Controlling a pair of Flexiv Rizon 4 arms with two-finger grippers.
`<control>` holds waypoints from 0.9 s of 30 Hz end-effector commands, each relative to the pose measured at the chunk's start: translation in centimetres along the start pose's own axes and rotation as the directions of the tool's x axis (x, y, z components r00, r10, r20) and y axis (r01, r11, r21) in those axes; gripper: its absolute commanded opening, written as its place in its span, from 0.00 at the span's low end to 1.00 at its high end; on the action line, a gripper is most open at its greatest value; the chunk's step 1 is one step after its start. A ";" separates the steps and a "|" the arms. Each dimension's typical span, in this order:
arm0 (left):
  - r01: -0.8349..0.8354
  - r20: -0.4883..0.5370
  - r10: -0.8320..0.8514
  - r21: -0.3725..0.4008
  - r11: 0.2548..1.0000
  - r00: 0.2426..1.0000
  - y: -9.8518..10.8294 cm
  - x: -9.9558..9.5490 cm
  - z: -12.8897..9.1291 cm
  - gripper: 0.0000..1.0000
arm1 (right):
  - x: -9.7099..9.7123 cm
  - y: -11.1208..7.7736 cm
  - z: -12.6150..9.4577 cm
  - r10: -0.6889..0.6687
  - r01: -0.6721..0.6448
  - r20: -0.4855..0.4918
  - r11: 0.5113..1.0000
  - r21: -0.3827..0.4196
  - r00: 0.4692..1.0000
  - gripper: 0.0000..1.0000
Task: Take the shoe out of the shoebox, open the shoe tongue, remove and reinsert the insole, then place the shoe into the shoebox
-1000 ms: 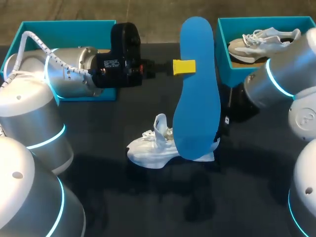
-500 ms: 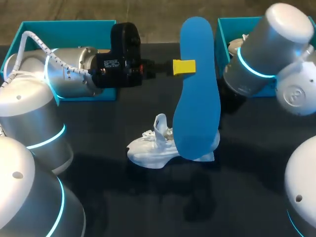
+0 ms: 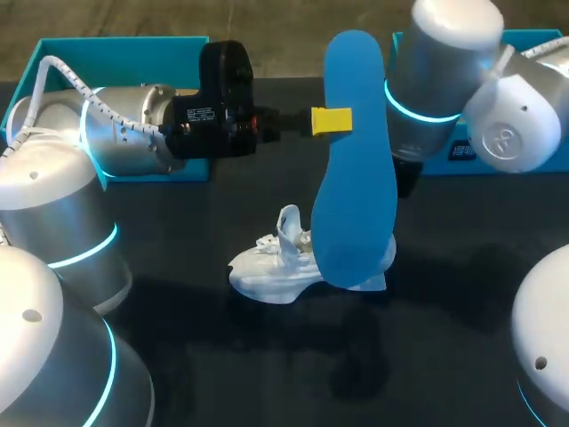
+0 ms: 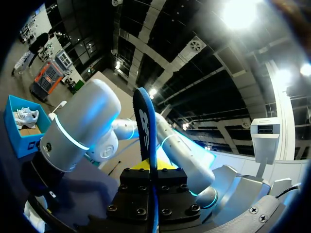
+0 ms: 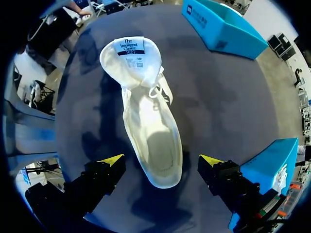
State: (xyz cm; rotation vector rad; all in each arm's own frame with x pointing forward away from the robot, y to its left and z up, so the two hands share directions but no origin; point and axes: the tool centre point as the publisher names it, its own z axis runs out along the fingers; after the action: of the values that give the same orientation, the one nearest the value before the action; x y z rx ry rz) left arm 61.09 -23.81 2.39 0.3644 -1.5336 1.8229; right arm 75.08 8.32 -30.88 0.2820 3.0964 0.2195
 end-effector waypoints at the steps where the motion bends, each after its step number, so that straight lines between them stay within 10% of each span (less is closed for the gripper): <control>1: 0.000 -0.002 0.000 0.001 1.000 1.000 0.0 -0.1 0.1 0.00 | 0.0 0.1 0.0 0.000 0.000 0.002 1.000 0.014 1.000 1.00; 27: 0.000 -0.002 0.000 0.001 1.000 1.000 0.0 -0.1 0.1 0.00 | -0.7 1.3 -1.0 -0.010 0.010 0.026 1.000 0.020 1.000 1.00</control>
State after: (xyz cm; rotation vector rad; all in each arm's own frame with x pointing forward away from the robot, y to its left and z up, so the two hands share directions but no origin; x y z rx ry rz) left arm 61.09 -23.81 2.39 0.3644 -1.5336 1.8230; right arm 75.70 8.54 -30.20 0.2678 3.0750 0.2147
